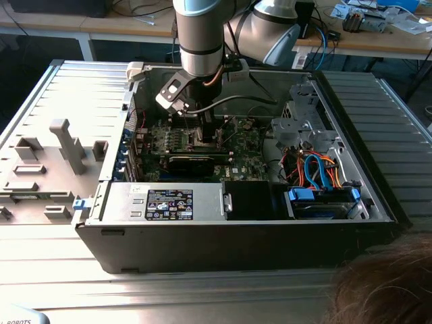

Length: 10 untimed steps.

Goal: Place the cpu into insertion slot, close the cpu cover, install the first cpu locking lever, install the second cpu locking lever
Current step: 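Place the cpu into insertion slot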

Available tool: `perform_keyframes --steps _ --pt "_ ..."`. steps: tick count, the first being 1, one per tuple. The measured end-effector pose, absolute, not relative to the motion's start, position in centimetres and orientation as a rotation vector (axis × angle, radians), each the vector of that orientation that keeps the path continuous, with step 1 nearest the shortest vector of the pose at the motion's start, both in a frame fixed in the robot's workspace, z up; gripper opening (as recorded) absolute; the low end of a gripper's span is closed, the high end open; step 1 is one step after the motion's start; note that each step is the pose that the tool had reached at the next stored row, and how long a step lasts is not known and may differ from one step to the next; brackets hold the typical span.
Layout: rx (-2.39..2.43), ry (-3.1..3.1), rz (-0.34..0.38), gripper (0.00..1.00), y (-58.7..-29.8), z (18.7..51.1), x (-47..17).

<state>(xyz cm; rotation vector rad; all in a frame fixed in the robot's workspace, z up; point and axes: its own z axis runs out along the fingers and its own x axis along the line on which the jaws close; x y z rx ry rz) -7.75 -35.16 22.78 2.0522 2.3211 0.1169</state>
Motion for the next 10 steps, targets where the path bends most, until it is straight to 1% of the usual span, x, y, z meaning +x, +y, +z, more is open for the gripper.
perform_keyframes --steps 10 --pt "2.066 2.308 0.116 0.54 -35.16 22.72 -7.75"
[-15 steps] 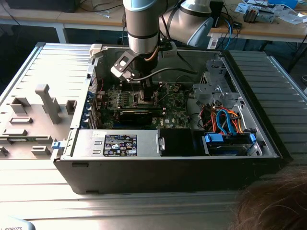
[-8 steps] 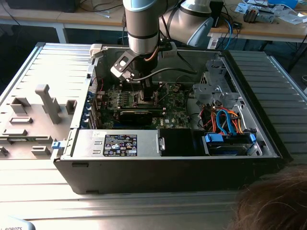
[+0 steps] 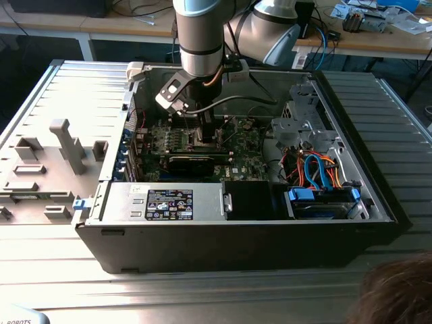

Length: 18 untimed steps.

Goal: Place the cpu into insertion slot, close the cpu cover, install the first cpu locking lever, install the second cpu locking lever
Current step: 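Place the cpu into insertion slot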

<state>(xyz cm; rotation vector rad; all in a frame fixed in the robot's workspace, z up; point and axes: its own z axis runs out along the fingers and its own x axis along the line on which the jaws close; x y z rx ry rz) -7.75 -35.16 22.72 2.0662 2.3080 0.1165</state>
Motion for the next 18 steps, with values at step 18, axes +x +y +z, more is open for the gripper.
perform_keyframes --steps 18 --pt "2.088 2.287 0.116 0.54 -35.16 22.65 -7.76"
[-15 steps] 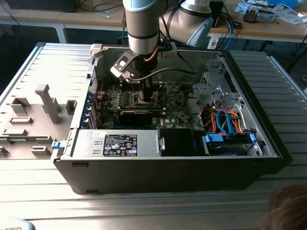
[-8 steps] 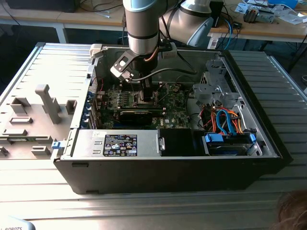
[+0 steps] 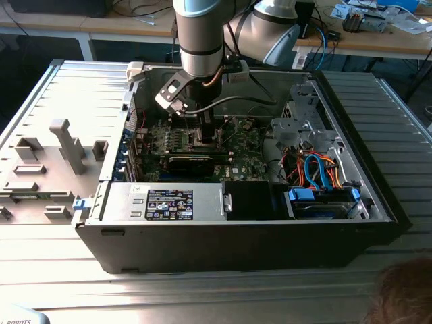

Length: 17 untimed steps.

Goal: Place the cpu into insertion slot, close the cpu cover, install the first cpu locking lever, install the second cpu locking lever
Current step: 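Place the cpu into insertion slot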

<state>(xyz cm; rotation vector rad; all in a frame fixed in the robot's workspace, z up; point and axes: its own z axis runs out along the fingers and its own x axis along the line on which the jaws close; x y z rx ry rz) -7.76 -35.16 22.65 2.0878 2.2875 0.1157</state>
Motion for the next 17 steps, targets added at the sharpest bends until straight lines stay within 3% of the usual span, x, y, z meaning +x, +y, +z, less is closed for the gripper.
perform_keyframes --steps 17 --pt "2.115 2.261 0.115 0.54 -35.16 22.60 -7.76"
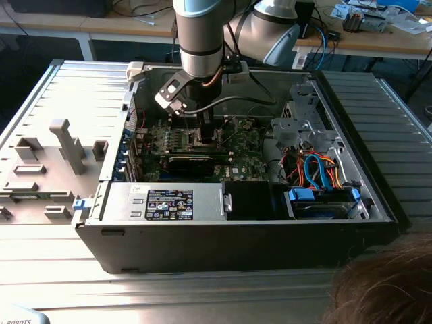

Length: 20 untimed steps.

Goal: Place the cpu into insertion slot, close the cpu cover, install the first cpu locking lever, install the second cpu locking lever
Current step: 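Place the cpu into insertion slot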

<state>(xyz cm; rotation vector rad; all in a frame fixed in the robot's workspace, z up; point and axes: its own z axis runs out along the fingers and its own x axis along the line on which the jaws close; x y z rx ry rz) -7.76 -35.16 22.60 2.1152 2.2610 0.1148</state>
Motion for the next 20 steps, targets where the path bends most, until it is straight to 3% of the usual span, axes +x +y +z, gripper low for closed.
perform_keyframes --steps 20 --pt "2.143 2.233 0.114 0.54 -35.16 22.57 -7.76"
